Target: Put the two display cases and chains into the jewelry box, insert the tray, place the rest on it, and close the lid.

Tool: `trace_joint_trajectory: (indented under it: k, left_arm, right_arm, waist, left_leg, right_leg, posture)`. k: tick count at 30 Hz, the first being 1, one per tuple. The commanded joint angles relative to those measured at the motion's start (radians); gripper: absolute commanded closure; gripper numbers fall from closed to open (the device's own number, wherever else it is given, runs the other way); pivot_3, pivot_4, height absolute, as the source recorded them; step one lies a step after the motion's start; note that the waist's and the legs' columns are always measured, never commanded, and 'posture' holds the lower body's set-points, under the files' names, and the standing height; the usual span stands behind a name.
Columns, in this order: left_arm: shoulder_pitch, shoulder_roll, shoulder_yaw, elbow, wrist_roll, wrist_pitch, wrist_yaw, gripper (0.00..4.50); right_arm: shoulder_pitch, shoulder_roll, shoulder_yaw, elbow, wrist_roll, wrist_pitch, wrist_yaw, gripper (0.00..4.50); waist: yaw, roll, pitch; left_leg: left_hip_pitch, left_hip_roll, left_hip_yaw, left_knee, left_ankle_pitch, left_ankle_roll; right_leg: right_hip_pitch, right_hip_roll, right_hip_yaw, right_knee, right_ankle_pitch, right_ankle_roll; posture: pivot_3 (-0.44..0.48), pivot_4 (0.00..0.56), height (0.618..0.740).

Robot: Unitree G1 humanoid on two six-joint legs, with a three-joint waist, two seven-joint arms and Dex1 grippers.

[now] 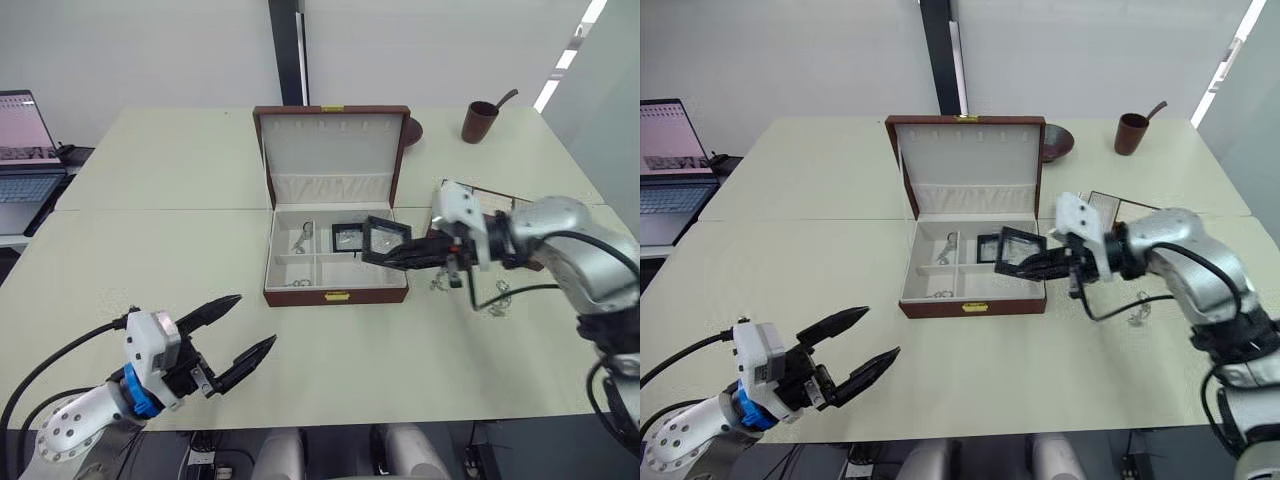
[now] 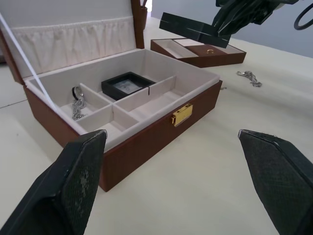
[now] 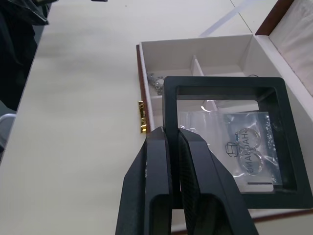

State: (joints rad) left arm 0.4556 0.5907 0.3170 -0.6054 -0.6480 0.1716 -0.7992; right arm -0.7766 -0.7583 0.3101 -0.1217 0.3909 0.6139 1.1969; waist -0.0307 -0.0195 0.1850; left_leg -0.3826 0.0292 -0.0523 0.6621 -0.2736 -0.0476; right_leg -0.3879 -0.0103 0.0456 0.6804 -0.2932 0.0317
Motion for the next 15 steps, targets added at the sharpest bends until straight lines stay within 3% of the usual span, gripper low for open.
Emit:
trace_joint_trajectory:
  k: [1,7,15]
  left_arm:
    - [0.002,-0.001,0.037,-0.041,-0.013,0.001,0.016,0.00]
    - [0.010,-0.006,0.027,-0.044,0.008,-0.004,0.019,0.00]
    - [0.015,-0.016,0.011,-0.054,0.021,-0.006,0.030,0.00]
  right_arm:
    - [-0.108,0.071,0.055,0.083,-0.087,-0.027,-0.015,4.48]
    - [-0.195,0.112,0.151,0.152,-0.157,0.038,0.056,4.48]
    - [-0.236,0.133,0.155,0.166,-0.104,0.176,0.158,4.48]
  waist:
    - [0.002,0.000,0.000]
    - [0.004,0.000,0.000]
    - [0.001,0.001,0.000]
  left_leg:
    - [0.000,0.000,0.000,0.000,0.000,0.000]
    - [0.000,0.000,-0.001,0.000,0.000,0.000]
    - [0.000,-0.001,-0.001,0.000,0.000,0.000]
  right_leg:
    - [0.000,0.000,0.000,0.000,0.000,0.000]
    - [0.000,-0.003,-0.001,0.000,0.001,-0.001]
    - [0.000,-0.002,-0.002,0.000,0.001,-0.002]
  posture:
    - [0.000,0.150,0.740]
    - [0.000,0.150,0.740]
    - [0.000,0.150,0.740]
